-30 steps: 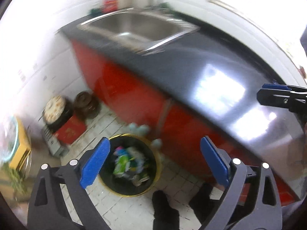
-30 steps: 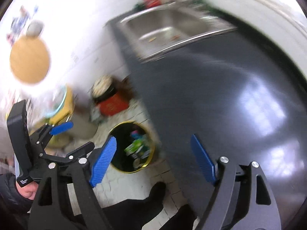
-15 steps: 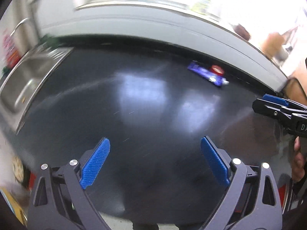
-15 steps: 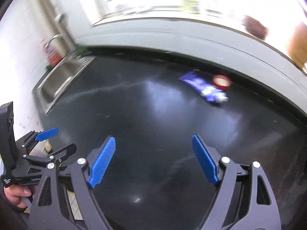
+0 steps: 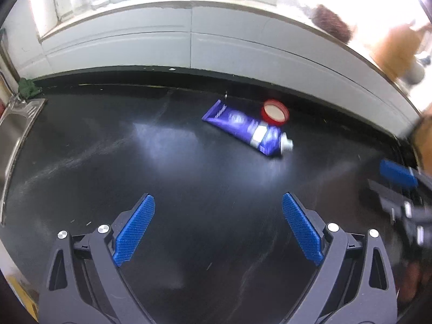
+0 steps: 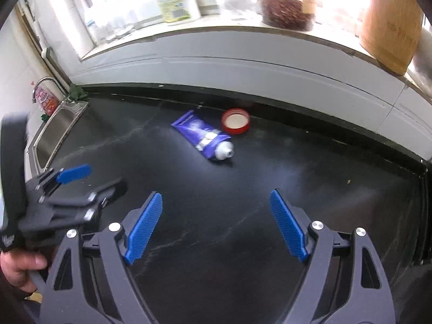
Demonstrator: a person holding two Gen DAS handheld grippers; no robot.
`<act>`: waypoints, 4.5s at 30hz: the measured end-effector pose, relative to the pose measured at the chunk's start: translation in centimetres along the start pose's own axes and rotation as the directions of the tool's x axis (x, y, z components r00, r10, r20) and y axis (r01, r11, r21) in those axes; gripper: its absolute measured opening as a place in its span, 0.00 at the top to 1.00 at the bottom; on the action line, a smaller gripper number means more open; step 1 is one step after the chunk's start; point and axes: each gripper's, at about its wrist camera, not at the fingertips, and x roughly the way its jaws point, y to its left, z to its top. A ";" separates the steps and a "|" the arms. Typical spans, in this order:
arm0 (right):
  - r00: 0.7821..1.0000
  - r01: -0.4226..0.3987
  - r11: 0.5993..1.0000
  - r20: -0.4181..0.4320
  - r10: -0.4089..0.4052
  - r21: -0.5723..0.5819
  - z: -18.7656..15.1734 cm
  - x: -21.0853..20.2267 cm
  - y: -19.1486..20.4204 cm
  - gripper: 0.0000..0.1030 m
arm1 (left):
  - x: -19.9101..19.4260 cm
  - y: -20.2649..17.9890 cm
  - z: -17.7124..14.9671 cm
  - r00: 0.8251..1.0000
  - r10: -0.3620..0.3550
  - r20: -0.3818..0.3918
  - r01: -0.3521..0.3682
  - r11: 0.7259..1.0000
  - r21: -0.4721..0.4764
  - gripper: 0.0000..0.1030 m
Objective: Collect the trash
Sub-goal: 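Move both open tools back up over the counter toward the tube and lid, then grasp the purple toothpaste tube with left tool while right tool grasps the red lid, then carry tube and red lid down over the floor bin and open both tools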
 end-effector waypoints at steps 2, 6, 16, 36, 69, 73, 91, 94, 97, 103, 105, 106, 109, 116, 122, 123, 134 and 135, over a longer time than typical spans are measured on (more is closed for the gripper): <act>1.000 -0.001 1.000 -0.006 0.001 0.004 0.3 0.5 -1.2 0.23 | 2.1 -1.1 2.0 1.000 0.027 -0.015 -0.028 0.999 -0.039 0.10; 1.000 -0.013 1.000 -0.023 0.014 0.028 0.9 1.8 -3.9 0.23 | 6.6 -2.4 5.2 0.996 0.070 -0.056 -0.077 0.987 -0.137 0.10; 0.996 -0.046 0.996 -0.067 0.051 0.070 1.9 5.7 -7.6 0.23 | 14.2 -3.7 8.0 0.976 0.178 -0.124 -0.204 0.950 -0.239 0.10; 0.998 -0.005 0.995 -0.061 -0.001 -0.100 7.5 15.9 -2.7 0.22 | 11.2 0.8 2.0 0.992 0.098 -0.079 -0.094 0.994 0.055 0.43; 0.995 0.093 0.995 0.045 -0.091 -0.039 -1.0 1.0 0.7 0.52 | 1.4 5.4 -2.2 0.996 -0.085 0.015 0.066 0.869 0.490 0.11; 0.990 0.138 0.990 0.027 -0.138 -0.008 -3.6 -0.4 0.4 0.52 | 2.9 7.8 -1.6 0.989 -0.119 -0.090 0.148 0.735 0.662 0.11; 0.985 0.163 0.980 0.030 -0.167 0.110 -7.5 -3.9 2.6 0.52 | 5.8 5.8 -3.3 0.969 -0.150 -0.198 0.247 0.646 0.723 0.51; 0.988 0.138 0.985 0.049 -0.143 0.105 -6.5 -3.8 3.4 0.52 | 4.4 5.5 -4.5 0.977 -0.135 -0.168 0.213 0.715 0.666 0.51; 0.990 0.119 0.989 0.061 -0.125 0.091 -5.7 -3.5 4.2 0.52 | 2.6 5.5 -5.1 0.983 -0.122 -0.134 0.178 0.794 0.581 0.51; 0.993 0.083 0.996 0.080 -0.086 0.033 -4.3 -3.6 6.7 0.52 | -1.1 6.0 -6.1 0.995 -0.059 -0.084 0.090 0.889 0.449 0.51; 0.994 0.068 0.998 0.085 -0.068 0.005 -4.1 -3.8 7.9 0.52 | -2.1 6.3 -6.2 0.997 -0.038 -0.060 0.060 0.906 0.419 0.51; 0.994 0.063 0.998 0.086 -0.062 -0.007 -4.0 -3.8 8.4 0.52 | -2.8 6.3 -6.4 0.999 -0.024 -0.045 0.040 0.913 0.406 0.51; 0.996 0.033 0.998 0.084 -0.028 -0.055 -3.8 -3.8 10.7 0.52 | -5.5 8.2 -6.9 1.000 0.004 -0.009 -0.001 0.942 0.335 0.51; 0.995 -0.065 0.976 0.057 0.078 -0.210 -3.9 -3.1 18.6 0.52 | -11.0 13.5 -9.9 0.994 0.083 0.070 -0.094 0.981 0.170 0.51; 0.978 -0.199 0.906 -0.020 0.207 -0.374 -4.7 -1.5 28.6 0.52 | -15.6 20.1 -14.6 0.975 0.205 0.090 -0.205 0.979 -0.008 0.51; 0.971 -0.229 0.883 -0.039 0.234 -0.409 -5.1 -1.2 30.9 0.52 | -16.6 21.4 -15.7 0.969 0.229 0.089 -0.226 0.973 -0.042 0.51; 0.868 -0.497 0.637 -0.317 0.383 -0.590 -13.5 1.5 50.7 0.52 | -23.4 33.3 -29.6 0.905 0.424 -0.042 -0.413 0.848 -0.331 0.51; 0.862 -0.507 0.623 -0.334 0.382 -0.596 -14.3 1.6 51.9 0.52 | -23.7 33.9 -30.8 0.901 0.430 -0.056 -0.421 0.837 -0.349 0.51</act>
